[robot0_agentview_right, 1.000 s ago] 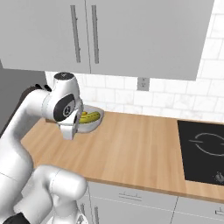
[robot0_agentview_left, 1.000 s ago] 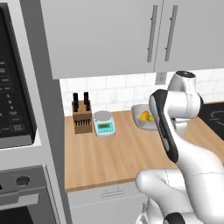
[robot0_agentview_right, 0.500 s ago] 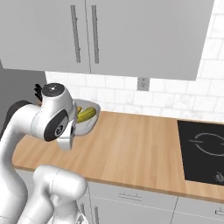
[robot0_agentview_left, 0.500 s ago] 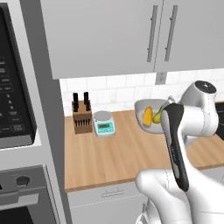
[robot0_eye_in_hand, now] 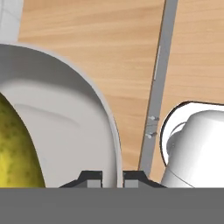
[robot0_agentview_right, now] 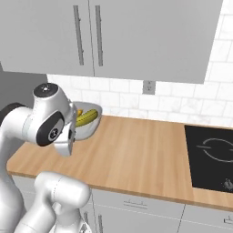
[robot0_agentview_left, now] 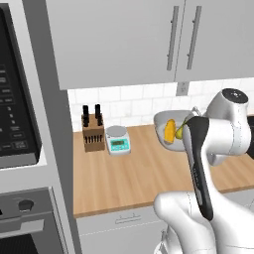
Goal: Take the meat container that has the chicken drumstick and place it on the second highest rack of the freezer. Then take the vegetable container that has the cucumber and corn and place it on the highest rack of the freezer.
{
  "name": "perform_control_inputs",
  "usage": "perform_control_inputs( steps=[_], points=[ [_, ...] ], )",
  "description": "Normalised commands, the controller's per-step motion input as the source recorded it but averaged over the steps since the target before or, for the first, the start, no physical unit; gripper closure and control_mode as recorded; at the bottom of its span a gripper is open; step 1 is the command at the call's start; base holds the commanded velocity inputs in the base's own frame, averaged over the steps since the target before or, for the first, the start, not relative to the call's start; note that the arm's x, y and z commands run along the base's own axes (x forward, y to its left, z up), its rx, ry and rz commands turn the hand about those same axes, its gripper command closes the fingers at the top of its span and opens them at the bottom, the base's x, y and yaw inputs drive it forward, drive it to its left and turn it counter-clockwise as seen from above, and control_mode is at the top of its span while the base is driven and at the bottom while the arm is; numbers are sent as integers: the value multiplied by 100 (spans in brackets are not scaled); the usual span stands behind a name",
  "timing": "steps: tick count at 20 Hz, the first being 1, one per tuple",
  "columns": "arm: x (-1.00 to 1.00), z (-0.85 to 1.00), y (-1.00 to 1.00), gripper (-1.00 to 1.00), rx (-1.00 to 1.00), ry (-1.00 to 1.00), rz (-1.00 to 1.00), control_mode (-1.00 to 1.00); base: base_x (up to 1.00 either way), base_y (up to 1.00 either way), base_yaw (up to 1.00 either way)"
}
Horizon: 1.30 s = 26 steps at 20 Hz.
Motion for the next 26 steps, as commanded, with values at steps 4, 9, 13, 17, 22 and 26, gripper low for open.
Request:
perform_control_inputs(
  steps=[4,9,13,17,22,26],
  points=[
    [-8,0,0,100,-10,4,0,-100,0,0,0],
    [-3,0,0,100,-5,0,0,-100,0,0,0],
    [0,0,0,100,0,0,0,-100,0,0,0],
    [0,0,0,100,0,0,0,-100,0,0,0],
    [-4,0,5,100,0,0,0,-100,0,0,0],
    [-3,0,2,100,0,0,0,100,-16,-3,1]
  ],
)
